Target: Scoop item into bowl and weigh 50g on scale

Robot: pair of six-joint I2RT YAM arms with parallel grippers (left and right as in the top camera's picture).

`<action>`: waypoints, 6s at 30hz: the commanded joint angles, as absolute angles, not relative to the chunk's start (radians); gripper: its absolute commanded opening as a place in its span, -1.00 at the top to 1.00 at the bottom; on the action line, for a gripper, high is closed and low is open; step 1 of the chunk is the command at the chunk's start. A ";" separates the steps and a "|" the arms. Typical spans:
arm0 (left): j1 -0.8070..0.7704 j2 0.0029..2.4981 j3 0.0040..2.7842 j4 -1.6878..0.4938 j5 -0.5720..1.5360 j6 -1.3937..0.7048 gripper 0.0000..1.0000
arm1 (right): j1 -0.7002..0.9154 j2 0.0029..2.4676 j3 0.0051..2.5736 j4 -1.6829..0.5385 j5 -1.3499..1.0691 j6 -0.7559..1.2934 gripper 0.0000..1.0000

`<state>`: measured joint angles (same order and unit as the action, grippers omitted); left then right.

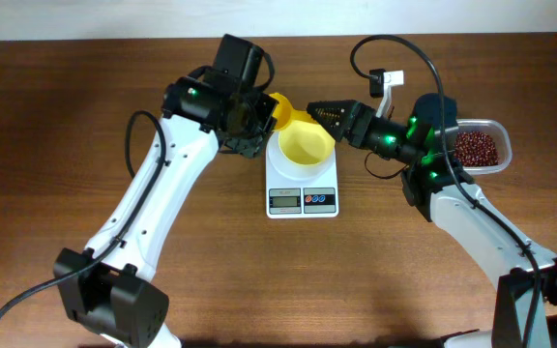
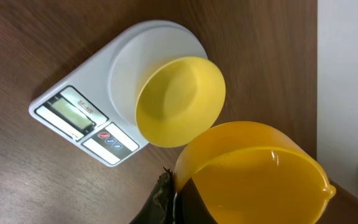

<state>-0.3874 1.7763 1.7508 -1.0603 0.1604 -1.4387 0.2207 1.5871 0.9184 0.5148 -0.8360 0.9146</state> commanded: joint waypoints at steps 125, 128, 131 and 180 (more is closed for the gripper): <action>-0.497 1.787 1.762 -0.993 -0.004 -1.647 -0.98 | 0.241 1.592 0.935 0.478 -0.638 0.790 0.92; -0.421 1.733 1.762 -1.059 -0.023 -1.550 -0.98 | 0.228 1.592 0.935 0.462 -0.585 0.735 0.92; -0.317 1.694 1.762 -1.150 -0.031 -1.549 -0.98 | 0.170 1.591 0.935 0.443 -0.583 0.729 0.92; -0.761 2.044 1.751 -1.177 -0.173 -1.045 1.00 | -0.015 1.109 1.145 -0.712 -0.070 0.371 0.92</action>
